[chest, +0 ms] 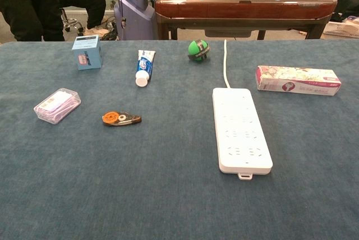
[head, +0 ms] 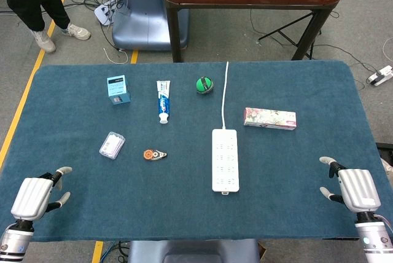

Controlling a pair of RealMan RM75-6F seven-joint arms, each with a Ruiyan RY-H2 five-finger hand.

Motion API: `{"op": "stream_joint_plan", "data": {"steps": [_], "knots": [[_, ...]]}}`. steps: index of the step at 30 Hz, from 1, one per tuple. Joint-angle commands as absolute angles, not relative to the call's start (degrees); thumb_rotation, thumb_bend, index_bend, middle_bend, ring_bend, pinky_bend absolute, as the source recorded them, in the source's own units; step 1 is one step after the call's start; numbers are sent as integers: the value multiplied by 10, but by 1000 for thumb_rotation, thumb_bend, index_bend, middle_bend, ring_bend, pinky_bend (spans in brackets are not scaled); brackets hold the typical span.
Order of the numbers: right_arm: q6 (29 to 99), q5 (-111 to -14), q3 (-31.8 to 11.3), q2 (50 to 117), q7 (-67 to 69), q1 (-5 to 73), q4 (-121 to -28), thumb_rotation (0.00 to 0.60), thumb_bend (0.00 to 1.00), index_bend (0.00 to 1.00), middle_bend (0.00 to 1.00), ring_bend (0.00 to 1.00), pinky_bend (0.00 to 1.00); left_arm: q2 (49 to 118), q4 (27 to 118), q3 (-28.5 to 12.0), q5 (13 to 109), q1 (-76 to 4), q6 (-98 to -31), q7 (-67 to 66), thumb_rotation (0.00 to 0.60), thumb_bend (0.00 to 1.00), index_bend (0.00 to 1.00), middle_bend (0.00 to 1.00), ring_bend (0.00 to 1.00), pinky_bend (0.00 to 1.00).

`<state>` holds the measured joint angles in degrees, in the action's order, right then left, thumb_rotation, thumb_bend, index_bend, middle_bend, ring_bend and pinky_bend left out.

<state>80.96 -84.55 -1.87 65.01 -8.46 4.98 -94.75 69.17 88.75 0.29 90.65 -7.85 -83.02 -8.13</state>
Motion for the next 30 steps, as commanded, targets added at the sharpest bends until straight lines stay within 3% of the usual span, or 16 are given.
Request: {"op": "stream_joint_plan", "data": {"steps": [1,10,14,18,22,30], "knots": [[809,-847,-18,650,-83,50,-946,600,52,288,532,715,861,692,888,2,907,-78,-834,-82,600,265,367,607,568,824],[789,-862,-26,671,-73,75,-932,600,64,283,537,708,878,686,888,5,913,-72,-846,-70,600,265,367,607,568,824],[756,-858,-47,674,-83,110,-938,600,123,182,688,872,981,683,891,5,920,-71,-854,-62,600,265,368,607,568,824],[704,-837,-70,663,-136,155,-972,600,212,163,831,992,1000,681,891,5,925,-71,-859,-56,600,265,368,607,568,825],[645,-793,-93,662,-190,201,-1000,600,397,163,917,1000,1000,678,891,6,922,-70,-856,-52,600,266,368,607,568,824],[553,-682,-123,710,-301,294,-991,600,482,184,979,1000,1000,672,895,7,919,-69,-853,-52,600,265,366,606,565,822]]}}
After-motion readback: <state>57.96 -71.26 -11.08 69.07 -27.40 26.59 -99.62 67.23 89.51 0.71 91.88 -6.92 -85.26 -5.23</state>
